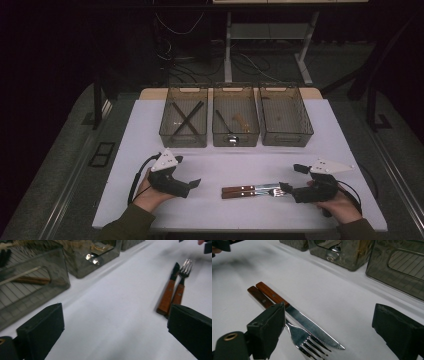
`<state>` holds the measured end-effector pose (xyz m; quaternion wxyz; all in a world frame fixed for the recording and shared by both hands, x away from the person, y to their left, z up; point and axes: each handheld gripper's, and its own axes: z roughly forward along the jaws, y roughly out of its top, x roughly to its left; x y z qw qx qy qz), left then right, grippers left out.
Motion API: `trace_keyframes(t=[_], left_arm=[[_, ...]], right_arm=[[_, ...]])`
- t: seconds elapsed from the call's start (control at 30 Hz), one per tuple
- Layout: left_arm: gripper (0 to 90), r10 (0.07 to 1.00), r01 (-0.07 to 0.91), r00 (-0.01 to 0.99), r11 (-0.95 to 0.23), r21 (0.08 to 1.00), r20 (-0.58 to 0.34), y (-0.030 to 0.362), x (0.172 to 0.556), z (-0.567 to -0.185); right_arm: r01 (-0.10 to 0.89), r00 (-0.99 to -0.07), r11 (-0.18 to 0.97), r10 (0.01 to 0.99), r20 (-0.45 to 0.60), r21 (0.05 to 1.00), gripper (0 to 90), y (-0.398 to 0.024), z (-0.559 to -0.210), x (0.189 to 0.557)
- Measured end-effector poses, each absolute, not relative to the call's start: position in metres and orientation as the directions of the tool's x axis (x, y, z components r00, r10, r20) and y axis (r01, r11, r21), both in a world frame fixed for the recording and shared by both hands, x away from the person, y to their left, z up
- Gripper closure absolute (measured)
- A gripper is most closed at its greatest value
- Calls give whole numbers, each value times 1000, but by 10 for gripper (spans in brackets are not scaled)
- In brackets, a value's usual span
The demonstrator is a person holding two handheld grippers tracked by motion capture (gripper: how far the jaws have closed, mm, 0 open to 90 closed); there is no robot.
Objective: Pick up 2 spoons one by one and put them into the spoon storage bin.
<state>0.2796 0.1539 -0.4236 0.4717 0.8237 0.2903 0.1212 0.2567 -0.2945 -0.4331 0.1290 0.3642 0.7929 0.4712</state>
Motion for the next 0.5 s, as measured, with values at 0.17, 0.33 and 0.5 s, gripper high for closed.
trace_keyframes(t=[0.17, 0.33, 0.5], left_arm=[[0, 587, 355, 806, -379, 855, -74, 155, 272, -425], [0, 565, 335, 823, -399, 854, -59, 156, 266, -429], [0, 558, 345, 827, -409, 845, -67, 160, 265, -432]], right_arm=[[461, -697, 295, 705, 135, 837, 116, -295, -431, 257], [468, -703, 299, 696, 146, 831, 116, -296, -427, 259], [486, -722, 308, 669, 177, 818, 116, -293, -421, 260]])
